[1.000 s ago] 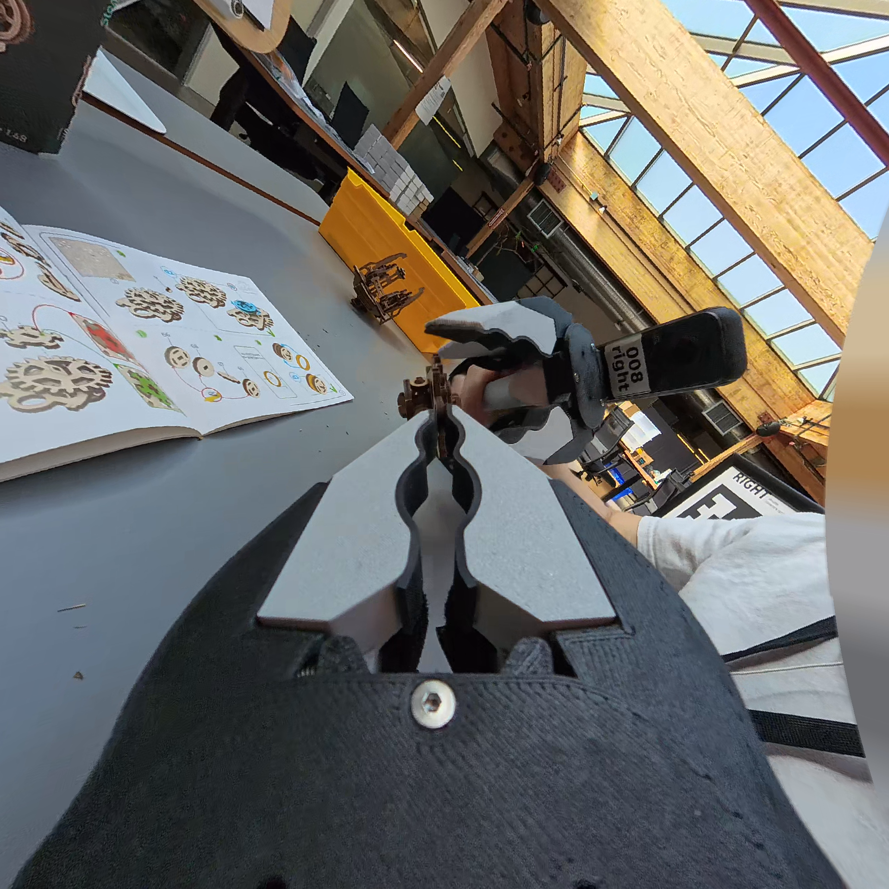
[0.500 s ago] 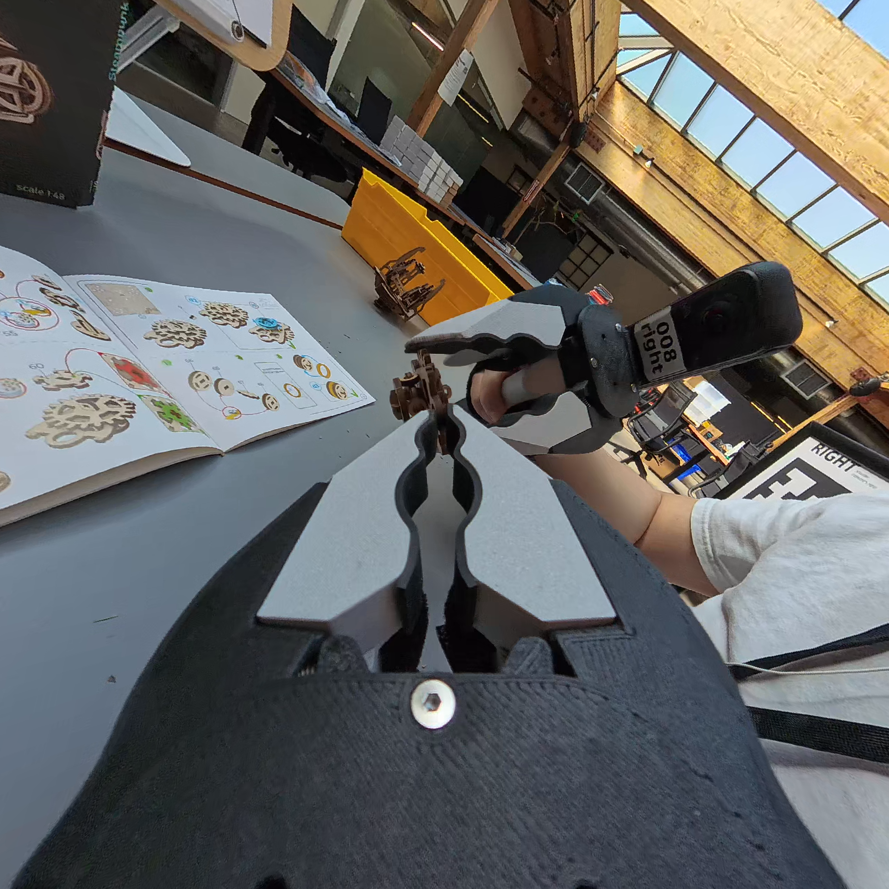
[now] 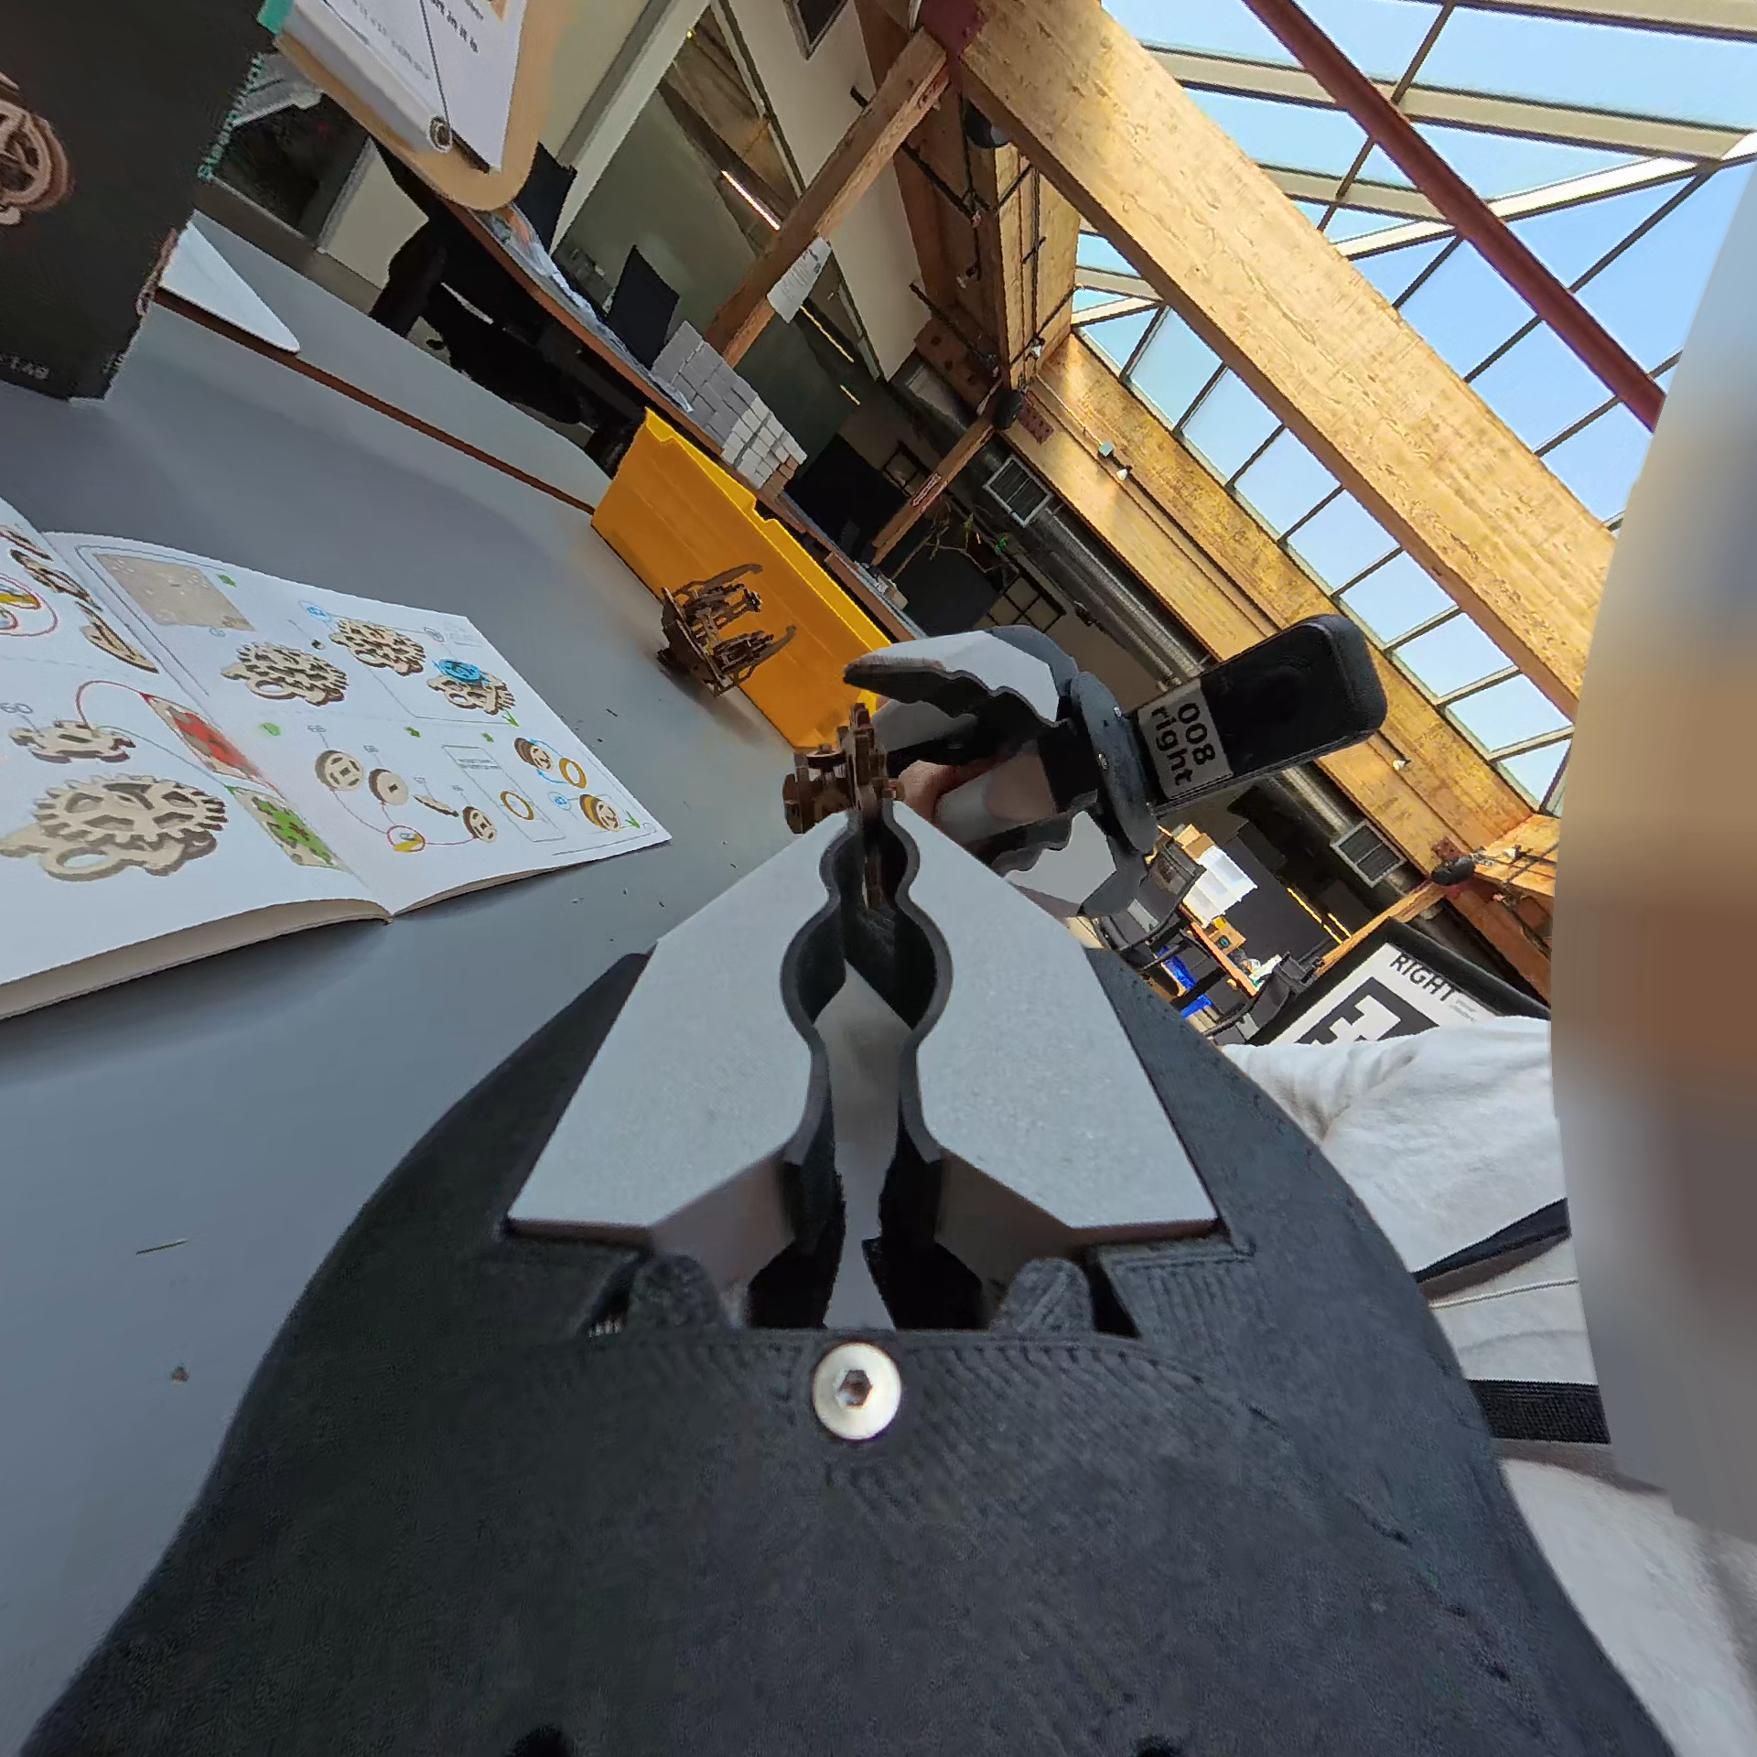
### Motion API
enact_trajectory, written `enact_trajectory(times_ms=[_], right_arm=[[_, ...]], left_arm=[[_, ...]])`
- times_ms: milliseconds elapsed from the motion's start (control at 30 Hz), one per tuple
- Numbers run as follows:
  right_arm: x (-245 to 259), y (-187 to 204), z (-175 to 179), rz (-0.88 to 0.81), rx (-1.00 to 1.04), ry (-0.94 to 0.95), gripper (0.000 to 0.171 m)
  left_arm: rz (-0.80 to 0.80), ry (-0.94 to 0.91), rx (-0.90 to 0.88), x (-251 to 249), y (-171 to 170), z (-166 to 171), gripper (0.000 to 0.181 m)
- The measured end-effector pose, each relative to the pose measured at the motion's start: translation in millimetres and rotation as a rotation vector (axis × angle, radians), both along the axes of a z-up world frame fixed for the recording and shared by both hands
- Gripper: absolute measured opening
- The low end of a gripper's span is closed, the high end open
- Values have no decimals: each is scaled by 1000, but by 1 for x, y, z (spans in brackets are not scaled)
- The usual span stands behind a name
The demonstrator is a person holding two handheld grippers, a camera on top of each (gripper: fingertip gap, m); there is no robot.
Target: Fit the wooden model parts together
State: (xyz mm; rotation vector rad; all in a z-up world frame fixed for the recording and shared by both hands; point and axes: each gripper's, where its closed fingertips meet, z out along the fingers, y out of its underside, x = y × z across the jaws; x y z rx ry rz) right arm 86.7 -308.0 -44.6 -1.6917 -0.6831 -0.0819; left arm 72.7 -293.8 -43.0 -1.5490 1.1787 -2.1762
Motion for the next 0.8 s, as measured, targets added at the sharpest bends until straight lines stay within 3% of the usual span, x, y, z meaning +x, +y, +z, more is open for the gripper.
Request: enact_trajectory(times_ms=[167,433,500,600,733,800], right_arm=[[5,-14,6,108,-43,177,58],[-22,-34,21,385,-162,522,58],[-25,-34,20,390,-165,510,53],[-31,-40,18,423,-155,437,28],[-36,-45,22,433,-85,340,27],[-37,-45,26,407,-16,253,27]], left_arm=[[8,-101,171,-10,-6,9,0],[-22,-331,679,-30,-44,24,0],[-32,-363,741,-33,-51,24,0],[-27,-391,777,-36,-56,25,0],[-33,-445,783,-42,-61,28,1],[11,-455,809,-41,-58,30,18]])
